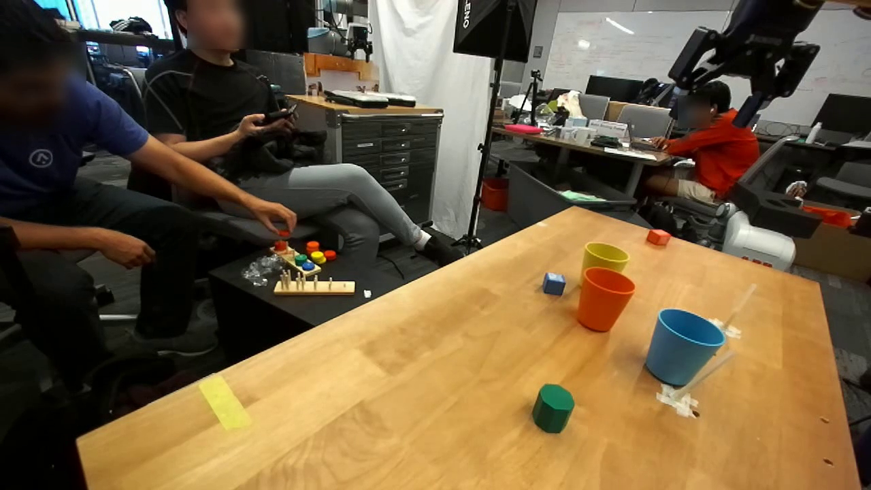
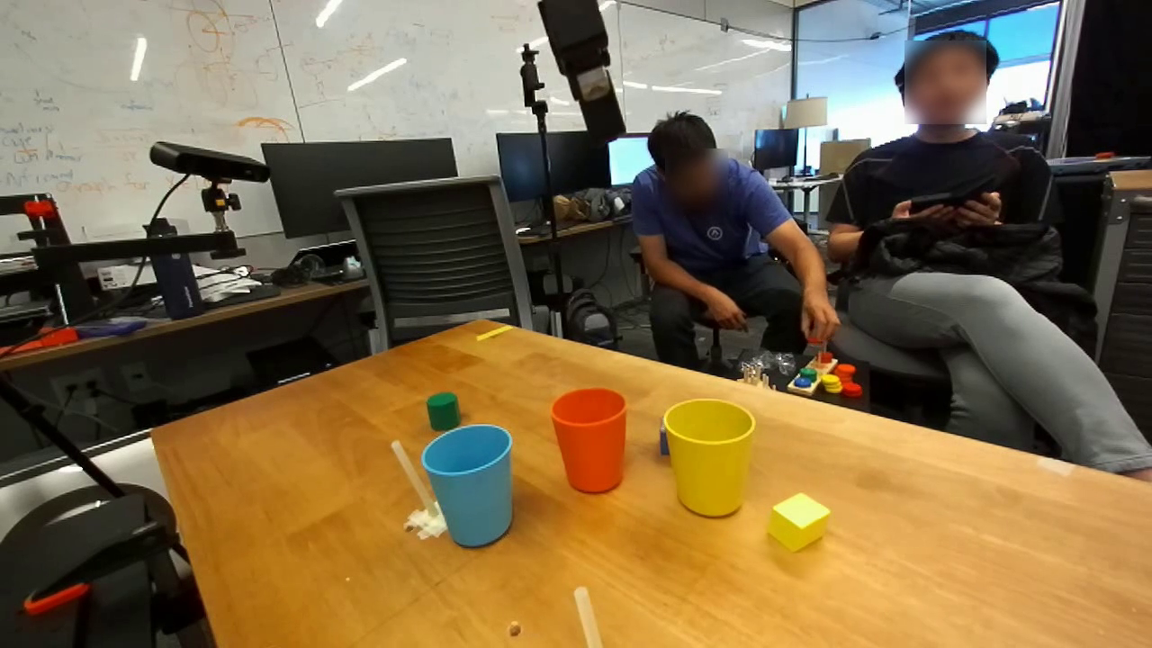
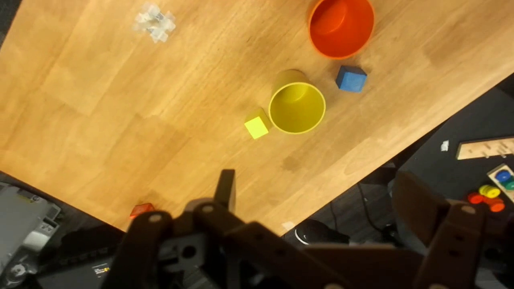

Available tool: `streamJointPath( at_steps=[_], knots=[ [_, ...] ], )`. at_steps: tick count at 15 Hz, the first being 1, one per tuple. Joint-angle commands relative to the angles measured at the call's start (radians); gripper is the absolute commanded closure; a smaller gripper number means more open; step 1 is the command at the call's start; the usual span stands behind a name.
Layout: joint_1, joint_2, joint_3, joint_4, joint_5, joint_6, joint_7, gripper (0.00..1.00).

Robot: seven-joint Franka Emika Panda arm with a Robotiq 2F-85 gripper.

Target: Put the yellow cup in the orange cup and the orange cup in the blue cup

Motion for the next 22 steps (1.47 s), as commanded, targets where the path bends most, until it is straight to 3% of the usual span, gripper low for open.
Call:
streamJointPath(
  at_steps=[1,10,22],
  knots=[
    [0.008,0.106,-0.014,0.131,-0.013,-0.033,0.077,0.00],
    [0.038,0.268,-0.058,0.230,-0.030,0.024,0.153,0.00],
    [0.081,0.364,-0.104,0.218,-0.106,0.073,0.204,0.00]
  ],
)
